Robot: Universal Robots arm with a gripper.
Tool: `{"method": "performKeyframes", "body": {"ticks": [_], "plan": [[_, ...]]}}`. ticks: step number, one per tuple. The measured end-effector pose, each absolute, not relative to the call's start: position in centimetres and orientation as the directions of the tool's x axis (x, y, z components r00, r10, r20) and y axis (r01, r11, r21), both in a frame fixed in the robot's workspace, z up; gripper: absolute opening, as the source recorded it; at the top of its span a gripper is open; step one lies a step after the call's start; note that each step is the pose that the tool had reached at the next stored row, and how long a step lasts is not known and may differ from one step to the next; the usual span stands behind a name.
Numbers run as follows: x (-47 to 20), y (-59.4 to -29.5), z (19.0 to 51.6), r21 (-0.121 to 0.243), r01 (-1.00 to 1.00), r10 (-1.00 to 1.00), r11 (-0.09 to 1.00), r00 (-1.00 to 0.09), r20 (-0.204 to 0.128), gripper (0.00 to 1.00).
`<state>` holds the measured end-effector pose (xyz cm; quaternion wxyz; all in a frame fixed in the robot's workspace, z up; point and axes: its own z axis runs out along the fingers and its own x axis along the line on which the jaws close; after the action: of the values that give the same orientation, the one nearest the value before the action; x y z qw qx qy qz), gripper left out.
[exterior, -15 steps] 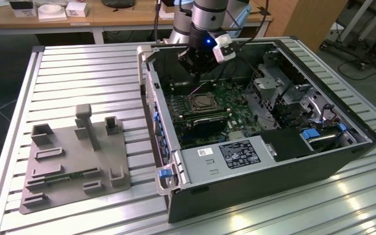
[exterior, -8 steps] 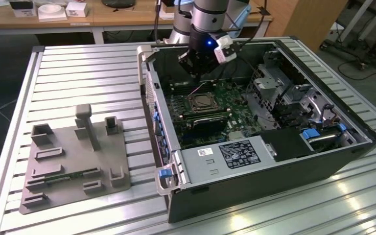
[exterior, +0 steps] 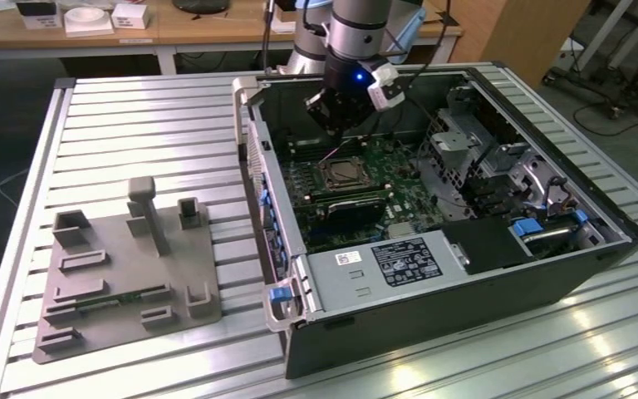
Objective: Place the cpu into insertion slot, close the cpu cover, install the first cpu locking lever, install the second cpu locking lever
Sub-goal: 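Install the first cpu locking lever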
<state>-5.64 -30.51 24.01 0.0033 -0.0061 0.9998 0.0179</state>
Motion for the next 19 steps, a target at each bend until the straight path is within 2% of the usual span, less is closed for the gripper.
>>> {"method": "performKeyframes", "body": {"ticks": [19], "plan": [[-4.95, -30.17, 23.04, 0.039, -0.014, -0.013, 0.999, -1.0, -0.007, 0.1]]}}
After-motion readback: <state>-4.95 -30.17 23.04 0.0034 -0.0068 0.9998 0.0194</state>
